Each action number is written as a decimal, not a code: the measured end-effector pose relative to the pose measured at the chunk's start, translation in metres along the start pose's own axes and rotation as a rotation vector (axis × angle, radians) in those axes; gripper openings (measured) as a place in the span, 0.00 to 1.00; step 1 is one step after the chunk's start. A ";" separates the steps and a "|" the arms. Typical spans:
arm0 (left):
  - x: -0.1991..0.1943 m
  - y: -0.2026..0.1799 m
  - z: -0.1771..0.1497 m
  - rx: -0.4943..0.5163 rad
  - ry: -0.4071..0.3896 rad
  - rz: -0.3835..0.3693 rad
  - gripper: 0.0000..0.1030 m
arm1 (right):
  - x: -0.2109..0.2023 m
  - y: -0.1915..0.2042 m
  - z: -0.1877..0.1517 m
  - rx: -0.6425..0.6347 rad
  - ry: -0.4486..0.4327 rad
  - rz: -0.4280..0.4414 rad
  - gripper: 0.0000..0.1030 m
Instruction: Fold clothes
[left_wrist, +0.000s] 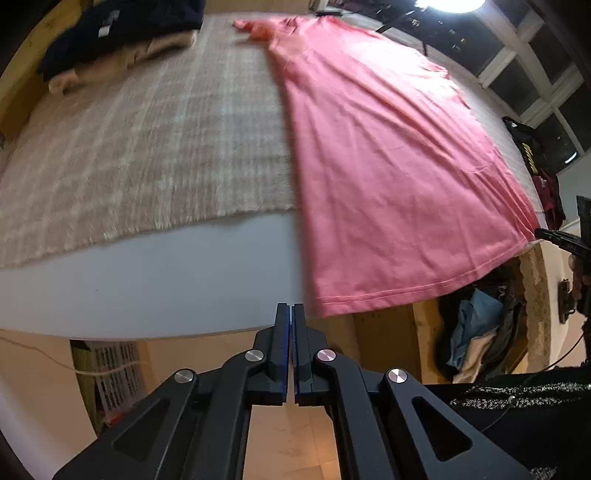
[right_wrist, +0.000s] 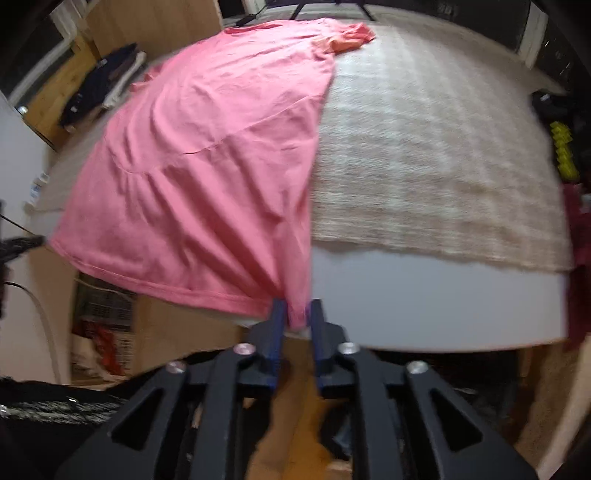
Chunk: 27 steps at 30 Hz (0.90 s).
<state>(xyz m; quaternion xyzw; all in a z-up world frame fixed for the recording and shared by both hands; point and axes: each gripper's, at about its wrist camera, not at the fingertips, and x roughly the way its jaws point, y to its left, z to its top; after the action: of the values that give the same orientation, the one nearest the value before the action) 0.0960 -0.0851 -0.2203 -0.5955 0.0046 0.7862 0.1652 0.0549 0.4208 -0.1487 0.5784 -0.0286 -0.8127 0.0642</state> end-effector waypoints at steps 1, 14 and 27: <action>-0.005 -0.008 0.000 0.020 -0.010 0.001 0.00 | -0.007 0.001 0.000 -0.001 -0.016 -0.019 0.19; 0.037 -0.052 0.045 0.103 -0.014 -0.008 0.11 | 0.026 0.012 0.046 0.020 -0.053 0.010 0.24; -0.047 -0.014 0.016 -0.110 -0.190 -0.065 0.24 | -0.118 0.090 0.183 -0.151 -0.350 0.127 0.52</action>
<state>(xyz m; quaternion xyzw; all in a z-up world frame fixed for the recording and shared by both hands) 0.0961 -0.0807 -0.1694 -0.5265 -0.0737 0.8323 0.1573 -0.0735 0.3433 0.0334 0.4188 -0.0148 -0.8950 0.1528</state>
